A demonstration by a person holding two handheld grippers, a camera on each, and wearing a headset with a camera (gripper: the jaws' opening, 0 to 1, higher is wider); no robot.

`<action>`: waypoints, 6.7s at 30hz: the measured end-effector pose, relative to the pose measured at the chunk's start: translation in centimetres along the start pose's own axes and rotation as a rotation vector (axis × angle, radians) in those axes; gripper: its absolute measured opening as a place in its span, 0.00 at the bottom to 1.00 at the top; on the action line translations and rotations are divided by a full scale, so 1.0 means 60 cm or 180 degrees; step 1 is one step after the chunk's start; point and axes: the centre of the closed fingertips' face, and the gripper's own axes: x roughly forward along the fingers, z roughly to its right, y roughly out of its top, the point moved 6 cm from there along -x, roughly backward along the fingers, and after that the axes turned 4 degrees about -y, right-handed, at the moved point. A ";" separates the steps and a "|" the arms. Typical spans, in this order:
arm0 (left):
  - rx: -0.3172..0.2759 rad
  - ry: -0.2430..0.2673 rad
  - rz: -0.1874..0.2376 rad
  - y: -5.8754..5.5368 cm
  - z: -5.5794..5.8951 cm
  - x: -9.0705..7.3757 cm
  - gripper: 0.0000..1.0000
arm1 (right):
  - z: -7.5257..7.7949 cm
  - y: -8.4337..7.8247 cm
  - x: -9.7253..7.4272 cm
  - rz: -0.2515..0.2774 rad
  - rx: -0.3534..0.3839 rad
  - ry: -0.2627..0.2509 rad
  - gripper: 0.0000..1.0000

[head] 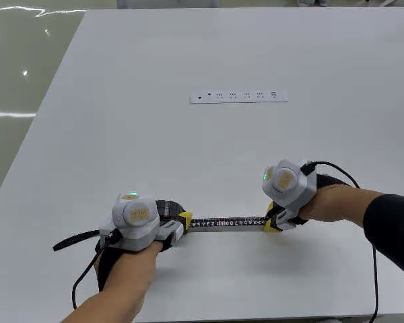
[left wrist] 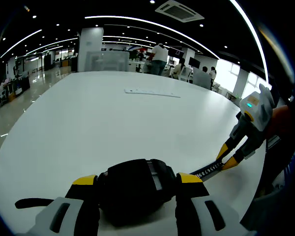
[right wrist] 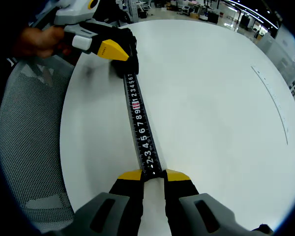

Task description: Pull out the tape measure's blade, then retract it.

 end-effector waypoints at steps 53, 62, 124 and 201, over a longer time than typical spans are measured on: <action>-0.0052 -0.0051 -0.0036 0.000 -0.002 0.000 0.58 | -0.006 0.021 0.009 0.0035 0.0022 0.0001 0.11; -0.0047 -0.0053 -0.0029 0.000 -0.003 0.000 0.58 | -0.009 0.023 0.010 0.0062 0.0045 0.0007 0.11; -0.0069 -0.0084 -0.0044 0.000 -0.003 -0.002 0.58 | -0.015 0.051 0.020 0.0137 0.0020 -0.0002 0.11; -0.0155 -0.0167 -0.0035 0.000 -0.008 -0.001 0.58 | -0.022 0.083 0.034 0.0240 0.0003 -0.0010 0.11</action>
